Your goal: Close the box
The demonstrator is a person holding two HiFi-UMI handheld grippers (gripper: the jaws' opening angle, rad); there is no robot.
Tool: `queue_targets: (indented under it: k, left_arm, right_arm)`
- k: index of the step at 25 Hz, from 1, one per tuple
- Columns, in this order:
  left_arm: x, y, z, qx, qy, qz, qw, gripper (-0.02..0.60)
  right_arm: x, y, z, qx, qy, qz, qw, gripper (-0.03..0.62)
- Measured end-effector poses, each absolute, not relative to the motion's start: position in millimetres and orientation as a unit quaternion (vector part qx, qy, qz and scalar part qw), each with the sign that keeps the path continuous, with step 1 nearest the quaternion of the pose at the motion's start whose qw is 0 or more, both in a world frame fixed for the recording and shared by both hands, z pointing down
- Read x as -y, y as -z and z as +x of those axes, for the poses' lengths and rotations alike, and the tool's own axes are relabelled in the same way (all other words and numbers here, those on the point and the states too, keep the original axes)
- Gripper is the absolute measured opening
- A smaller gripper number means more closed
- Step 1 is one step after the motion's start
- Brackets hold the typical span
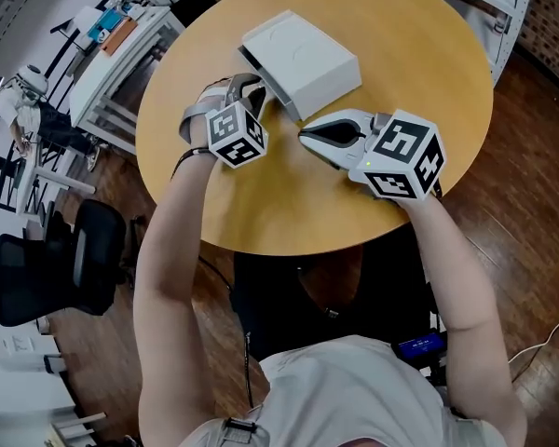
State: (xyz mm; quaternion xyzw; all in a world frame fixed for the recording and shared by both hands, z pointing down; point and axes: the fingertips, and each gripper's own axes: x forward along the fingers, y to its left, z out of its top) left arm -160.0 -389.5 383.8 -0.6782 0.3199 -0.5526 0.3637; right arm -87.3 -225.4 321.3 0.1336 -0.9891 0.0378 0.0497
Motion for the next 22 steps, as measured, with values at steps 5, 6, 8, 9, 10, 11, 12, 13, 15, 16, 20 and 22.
queue_targets:
  k: [5, 6, 8, 9, 10, 11, 12, 13, 15, 16, 20, 22]
  left_arm:
    - [397, -386, -147, -0.312, 0.558, -0.659, 0.396, 0.074]
    - [397, -387, -146, -0.313, 0.556, -0.662, 0.394, 0.074]
    - [398, -386, -145, -0.315, 0.552, -0.668, 0.388, 0.073]
    - [398, -386, -145, -0.315, 0.552, -0.669, 0.385, 0.073]
    - [398, -386, -146, -0.316, 0.554, -0.668, 0.384, 0.074]
    - [397, -385, -146, -0.317, 0.555, -0.666, 0.385, 0.076]
    - [397, -384, -147, -0.32, 0.557, -0.662, 0.388, 0.083]
    - [395, -383, -148, -0.323, 0.558, -0.657, 0.392, 0.097]
    - [391, -378, -152, -0.332, 0.555, -0.655, 0.391, 0.11]
    - [389, -374, -155, -0.339, 0.549, -0.661, 0.383, 0.11]
    - [370, -360, -175, -0.387, 0.496, -0.711, 0.315, 0.109]
    - [359, -353, -183, -0.403, 0.469, -0.735, 0.278, 0.109]
  right_arm:
    - [225, -323, -88, 0.989, -0.037, 0.132, 0.05, 0.002]
    - [225, -323, -87, 0.989, -0.037, 0.133, 0.05, 0.002]
    - [226, -323, -87, 0.989, -0.037, 0.134, 0.05, 0.002]
    - [226, -322, -87, 0.989, -0.037, 0.134, 0.05, 0.002]
    - [226, -322, -87, 0.989, -0.037, 0.134, 0.05, 0.002]
    - [225, -322, -88, 0.989, -0.038, 0.134, 0.05, 0.002]
    - [225, -322, -88, 0.989, -0.038, 0.133, 0.05, 0.002]
    - [225, -323, -88, 0.989, -0.038, 0.133, 0.05, 0.002]
    - [225, -323, -87, 0.989, -0.038, 0.133, 0.05, 0.002]
    - [225, -323, -87, 0.989, -0.038, 0.133, 0.05, 0.002]
    - [225, -324, -87, 0.989, -0.039, 0.132, 0.051, 0.002]
    - [224, -324, -86, 0.989, -0.04, 0.133, 0.051, 0.002]
